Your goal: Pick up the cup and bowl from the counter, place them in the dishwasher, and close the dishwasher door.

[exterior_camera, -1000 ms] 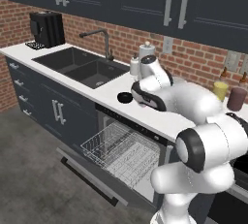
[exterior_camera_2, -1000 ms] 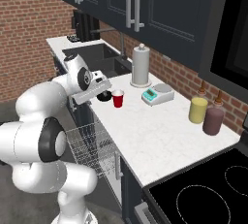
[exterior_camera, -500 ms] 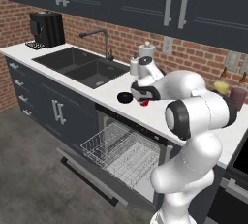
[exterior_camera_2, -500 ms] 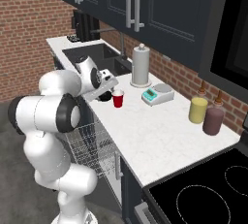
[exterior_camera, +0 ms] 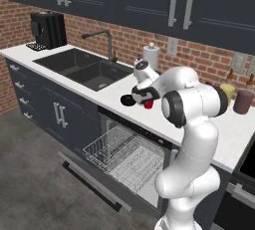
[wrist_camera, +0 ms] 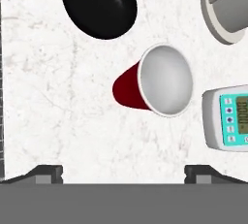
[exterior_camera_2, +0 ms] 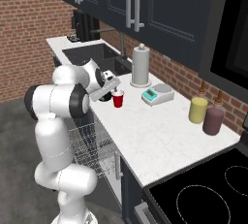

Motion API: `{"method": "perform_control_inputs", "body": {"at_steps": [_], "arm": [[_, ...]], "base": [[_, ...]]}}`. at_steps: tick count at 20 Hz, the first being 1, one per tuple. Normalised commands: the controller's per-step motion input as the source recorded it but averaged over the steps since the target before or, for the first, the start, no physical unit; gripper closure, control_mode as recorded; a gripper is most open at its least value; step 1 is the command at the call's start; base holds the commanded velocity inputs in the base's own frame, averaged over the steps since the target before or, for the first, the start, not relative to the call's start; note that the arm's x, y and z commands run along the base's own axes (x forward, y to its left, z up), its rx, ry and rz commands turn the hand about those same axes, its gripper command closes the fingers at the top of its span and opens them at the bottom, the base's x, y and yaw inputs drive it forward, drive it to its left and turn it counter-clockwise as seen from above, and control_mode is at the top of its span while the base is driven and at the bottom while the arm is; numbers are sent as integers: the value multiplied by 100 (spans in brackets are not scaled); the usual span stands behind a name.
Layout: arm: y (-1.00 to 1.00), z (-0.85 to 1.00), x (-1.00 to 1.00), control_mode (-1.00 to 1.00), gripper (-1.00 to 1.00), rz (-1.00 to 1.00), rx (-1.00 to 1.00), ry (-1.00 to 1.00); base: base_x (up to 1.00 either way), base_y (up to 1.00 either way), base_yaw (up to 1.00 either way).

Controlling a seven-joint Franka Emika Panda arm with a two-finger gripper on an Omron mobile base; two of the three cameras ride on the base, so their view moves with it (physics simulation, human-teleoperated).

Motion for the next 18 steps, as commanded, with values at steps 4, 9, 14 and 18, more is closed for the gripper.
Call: {"method": "perform_control_inputs", "body": {"at_steps": [4,9,14,18], "arm": [[0,-30,36,-100,-100,0,-3,1],[0,-20,32,-100,-100,0,0,0],[0,-16,35,-100,-100,0,0,0],[0,-26,43,-100,-100,0,0,1]], "base": [[0,0,0],[0,0,0],[0,0,0],[0,0,0]]}}
